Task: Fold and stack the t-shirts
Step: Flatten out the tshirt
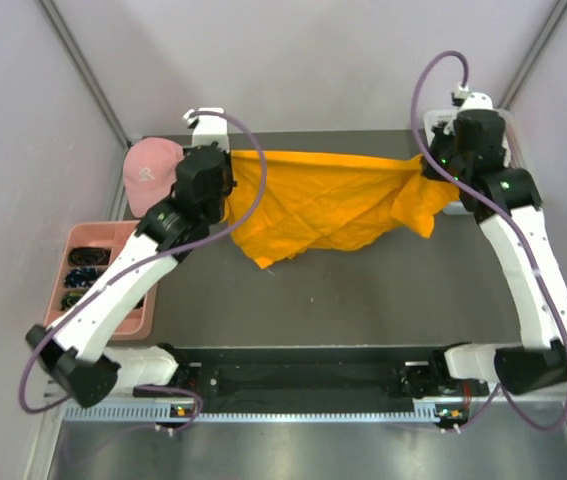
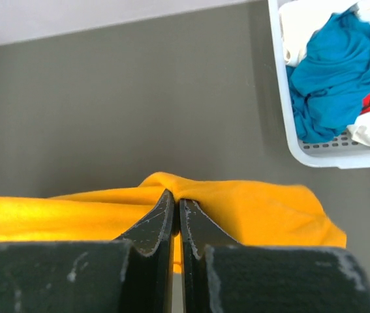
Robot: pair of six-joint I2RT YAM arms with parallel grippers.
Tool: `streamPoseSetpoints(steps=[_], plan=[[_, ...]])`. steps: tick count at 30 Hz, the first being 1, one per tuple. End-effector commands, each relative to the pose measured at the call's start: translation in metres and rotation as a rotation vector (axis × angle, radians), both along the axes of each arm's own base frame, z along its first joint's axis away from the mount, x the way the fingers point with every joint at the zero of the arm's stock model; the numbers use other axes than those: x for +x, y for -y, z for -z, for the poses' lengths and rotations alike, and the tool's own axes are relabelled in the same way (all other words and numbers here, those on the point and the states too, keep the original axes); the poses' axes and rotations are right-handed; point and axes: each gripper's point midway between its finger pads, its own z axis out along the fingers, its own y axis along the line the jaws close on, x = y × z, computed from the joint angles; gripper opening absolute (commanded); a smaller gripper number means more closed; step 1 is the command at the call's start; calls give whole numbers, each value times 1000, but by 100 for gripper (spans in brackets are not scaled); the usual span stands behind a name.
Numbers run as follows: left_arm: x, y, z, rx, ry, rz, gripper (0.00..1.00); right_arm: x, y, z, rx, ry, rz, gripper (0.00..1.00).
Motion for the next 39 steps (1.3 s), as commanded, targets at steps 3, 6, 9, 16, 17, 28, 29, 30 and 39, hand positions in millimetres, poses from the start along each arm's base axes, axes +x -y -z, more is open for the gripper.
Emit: streamPoseSetpoints(steps=[3, 6, 9, 16, 17, 28, 29, 30, 39], plan=[[35, -26, 14, 21, -29, -144, 0, 39, 7, -1, -37, 40, 56, 0], [30, -31, 11, 6, -23, -157, 0, 33, 10, 0, -43, 44, 61, 0], [21, -36, 11, -2, -37, -161, 0, 20, 18, 0, -66, 44, 80, 0], [-15, -46, -3, -38, -60, -103, 0, -24, 30, -15, -61, 78, 95, 0], [-28, -52, -6, -39, -74, -96, 0, -30, 31, -16, -60, 79, 94, 0], [-121, -91, -47, -214, -27, -36, 0, -103, 47, -25, -10, 119, 116, 0], [-126, -93, -51, -236, -14, -38, 0, -103, 47, -23, -8, 113, 117, 0], [-126, -94, -50, -242, -13, -43, 0, -101, 46, -13, -12, 91, 117, 0], [-60, -60, 61, -253, -217, -191, 0, -45, 18, 98, 7, -134, 72, 0]])
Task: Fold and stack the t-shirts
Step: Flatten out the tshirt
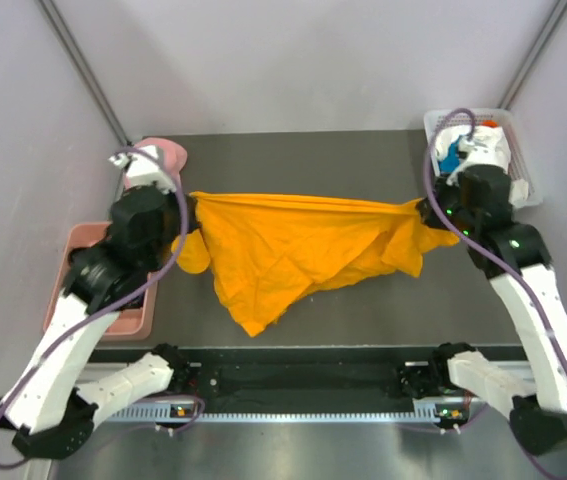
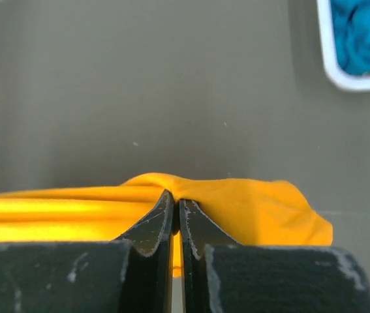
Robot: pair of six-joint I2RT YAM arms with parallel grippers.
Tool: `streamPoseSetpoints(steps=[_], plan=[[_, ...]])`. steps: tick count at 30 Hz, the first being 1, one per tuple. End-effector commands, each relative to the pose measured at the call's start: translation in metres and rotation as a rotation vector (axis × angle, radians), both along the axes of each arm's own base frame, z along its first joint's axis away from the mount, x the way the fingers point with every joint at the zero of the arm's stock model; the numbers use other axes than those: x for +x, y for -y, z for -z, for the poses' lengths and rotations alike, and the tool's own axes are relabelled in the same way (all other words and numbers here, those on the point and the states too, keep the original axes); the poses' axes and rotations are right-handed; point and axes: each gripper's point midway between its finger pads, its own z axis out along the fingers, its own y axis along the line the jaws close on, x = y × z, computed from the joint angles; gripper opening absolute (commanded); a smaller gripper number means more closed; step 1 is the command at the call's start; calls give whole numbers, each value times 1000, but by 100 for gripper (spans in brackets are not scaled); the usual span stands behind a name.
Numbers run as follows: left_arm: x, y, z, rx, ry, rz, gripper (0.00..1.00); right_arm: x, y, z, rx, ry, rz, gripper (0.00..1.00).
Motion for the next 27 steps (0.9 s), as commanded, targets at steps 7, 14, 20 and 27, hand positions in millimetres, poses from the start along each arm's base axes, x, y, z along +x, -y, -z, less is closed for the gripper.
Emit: streamPoseSetpoints(steps=[7, 14, 20, 27], plan=[[94, 1, 169, 143, -213, -359, 0, 69, 13, 127, -124, -234, 122, 0], [126, 0, 189, 236, -204, -467, 0, 89, 11, 158, -137, -273, 139, 0], [155, 4, 186, 287, -121, -499, 0, 114, 10, 168, -128, -269, 188, 0], [192, 15, 198, 386, -120, -539, 0, 144, 0, 183, -118, -309, 184, 0]])
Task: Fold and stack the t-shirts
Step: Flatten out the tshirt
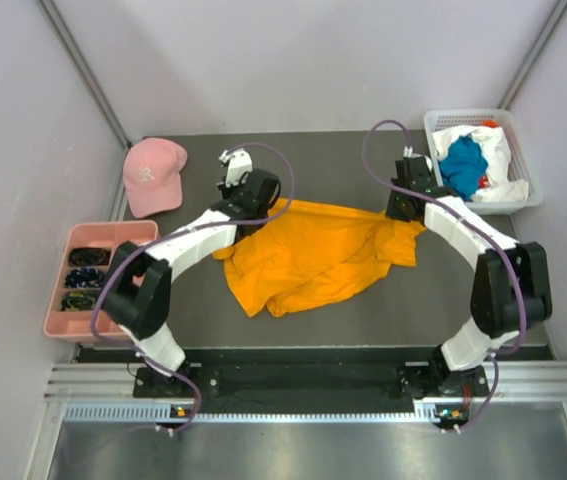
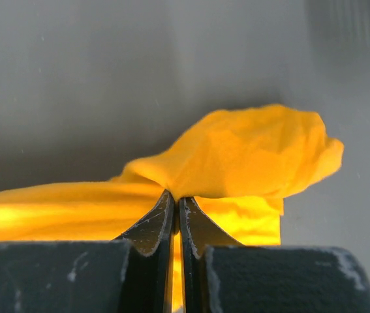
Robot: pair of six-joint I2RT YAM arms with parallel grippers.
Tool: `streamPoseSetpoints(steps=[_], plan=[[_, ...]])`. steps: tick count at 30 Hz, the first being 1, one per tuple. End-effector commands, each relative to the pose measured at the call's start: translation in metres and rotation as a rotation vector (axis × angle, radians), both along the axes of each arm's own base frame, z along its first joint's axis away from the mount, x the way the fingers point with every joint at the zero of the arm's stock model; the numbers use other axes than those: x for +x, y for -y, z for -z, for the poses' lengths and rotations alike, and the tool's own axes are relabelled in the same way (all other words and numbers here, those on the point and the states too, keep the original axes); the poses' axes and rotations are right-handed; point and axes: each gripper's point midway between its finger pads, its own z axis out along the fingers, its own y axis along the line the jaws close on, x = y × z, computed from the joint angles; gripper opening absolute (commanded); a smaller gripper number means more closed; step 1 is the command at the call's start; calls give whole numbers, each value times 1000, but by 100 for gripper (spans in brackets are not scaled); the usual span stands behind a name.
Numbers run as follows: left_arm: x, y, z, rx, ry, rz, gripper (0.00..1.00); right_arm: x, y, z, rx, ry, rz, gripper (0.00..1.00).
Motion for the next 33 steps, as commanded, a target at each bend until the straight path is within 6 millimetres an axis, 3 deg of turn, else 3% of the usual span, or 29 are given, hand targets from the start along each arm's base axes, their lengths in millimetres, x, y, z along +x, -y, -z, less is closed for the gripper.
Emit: streamPoseSetpoints(steps=[1, 3, 4, 6, 7, 8, 12, 13, 14, 15, 16, 18, 19, 21, 22, 26, 33], plan=[[28, -11, -18, 92, 84, -103, 0, 28, 6, -16, 0, 70, 47, 0], [30, -14, -16, 112, 84, -127, 9, 26, 4, -11, 5, 63, 41, 0], [30, -17, -13, 130, 82, -144, 29, 25, 4, -9, 3, 59, 40, 0], [29, -18, -14, 130, 88, -155, 60, 23, 6, -6, -3, 50, 42, 0], [27, -20, -16, 128, 90, -161, 86, 22, 6, -5, -3, 47, 41, 0], [26, -20, -17, 121, 95, -164, 99, 21, 6, -4, -4, 45, 40, 0], [11, -28, -31, 100, 91, -177, 99, 20, 6, 0, -6, 38, 38, 0], [4, -30, -44, 73, 109, -169, 99, 20, 6, 0, -7, 37, 39, 0], [-6, -33, -37, 72, 72, -151, 99, 20, 7, -1, -8, 40, 39, 0], [-10, -25, -33, 25, 44, -87, 99, 20, 7, 0, -12, 37, 37, 0], [-19, -22, -43, -16, 50, -48, 99, 20, 7, 1, -11, 35, 35, 0], [-39, -8, -24, -68, -35, 68, 97, 21, 6, 0, -14, 34, 27, 0], [-50, -6, -33, -93, -21, 98, 96, 20, 6, 1, -14, 30, 23, 0], [-75, 7, -22, -94, -68, 172, 96, 20, 6, 2, -16, 28, 16, 0], [-86, 10, -30, -104, -56, 205, 96, 20, 6, 4, -19, 23, 12, 0], [-131, 28, -12, -159, -137, 296, 95, 19, 5, 5, -20, 15, -1, 0], [-183, 21, 21, -218, -248, 293, 93, 18, 0, 6, -4, 9, -17, 0]])
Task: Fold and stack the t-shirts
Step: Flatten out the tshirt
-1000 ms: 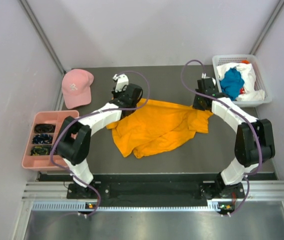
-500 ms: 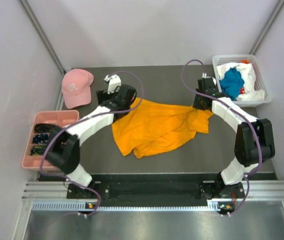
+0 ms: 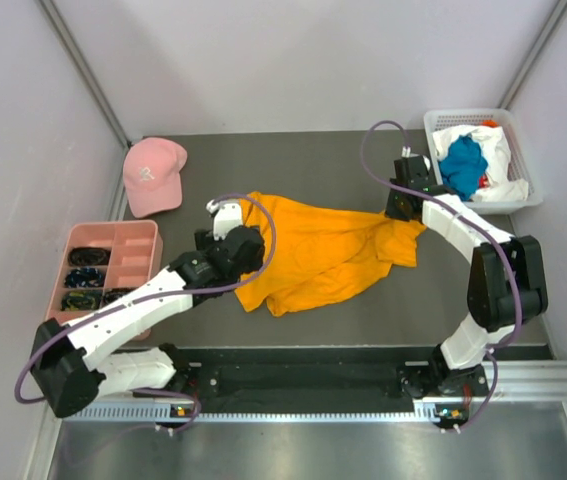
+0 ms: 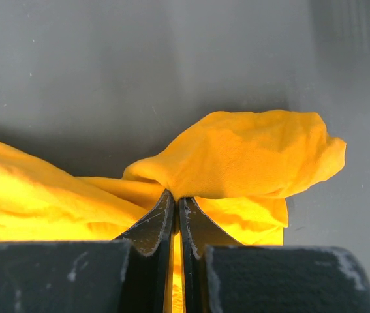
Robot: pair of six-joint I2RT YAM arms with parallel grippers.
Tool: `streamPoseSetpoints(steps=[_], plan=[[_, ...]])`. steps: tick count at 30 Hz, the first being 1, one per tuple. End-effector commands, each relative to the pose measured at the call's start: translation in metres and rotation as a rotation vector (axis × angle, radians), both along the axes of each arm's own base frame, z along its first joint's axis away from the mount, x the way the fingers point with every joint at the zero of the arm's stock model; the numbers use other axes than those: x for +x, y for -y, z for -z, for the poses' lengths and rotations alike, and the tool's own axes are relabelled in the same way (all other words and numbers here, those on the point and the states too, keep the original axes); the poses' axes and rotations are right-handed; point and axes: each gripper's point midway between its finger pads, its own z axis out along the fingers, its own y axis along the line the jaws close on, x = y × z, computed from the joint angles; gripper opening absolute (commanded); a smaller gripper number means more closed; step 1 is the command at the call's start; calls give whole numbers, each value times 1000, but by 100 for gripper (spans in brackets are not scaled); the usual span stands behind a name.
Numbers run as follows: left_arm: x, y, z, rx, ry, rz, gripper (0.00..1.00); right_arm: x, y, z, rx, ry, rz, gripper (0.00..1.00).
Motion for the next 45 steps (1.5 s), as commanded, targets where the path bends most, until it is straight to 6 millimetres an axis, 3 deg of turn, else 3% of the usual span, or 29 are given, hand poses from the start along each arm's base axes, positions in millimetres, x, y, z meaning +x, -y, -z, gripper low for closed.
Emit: streamPoseSetpoints(steps=[1, 5, 10, 13, 15, 17, 26, 31, 45], plan=[[-36, -9, 24, -37, -101, -22, 93, 7, 2, -6, 3, 20, -7, 0], [-57, -6, 52, -62, -164, -14, 91, 7, 2, -8, -1, 22, -7, 0], [-82, 21, 77, -67, -229, 111, 84, 7, 1, -9, 5, 22, -14, 0], [-107, 40, 89, 28, -253, 222, 82, 7, 0, -8, 7, 20, -16, 0], [-119, 36, 100, 136, -280, 237, 83, 7, 0, -8, 9, 20, -18, 0], [-123, 47, 99, 167, -254, 260, 83, 7, -1, -8, 10, 21, -22, 0], [-114, 37, 101, 358, -190, 149, 82, 6, -4, -6, 26, 16, -31, 0], [-105, 45, 96, 393, -146, 166, 82, 6, -6, -3, 31, 10, -38, 0], [-96, 42, 113, 258, -167, 191, 77, 7, -6, -1, 30, 2, -41, 0]])
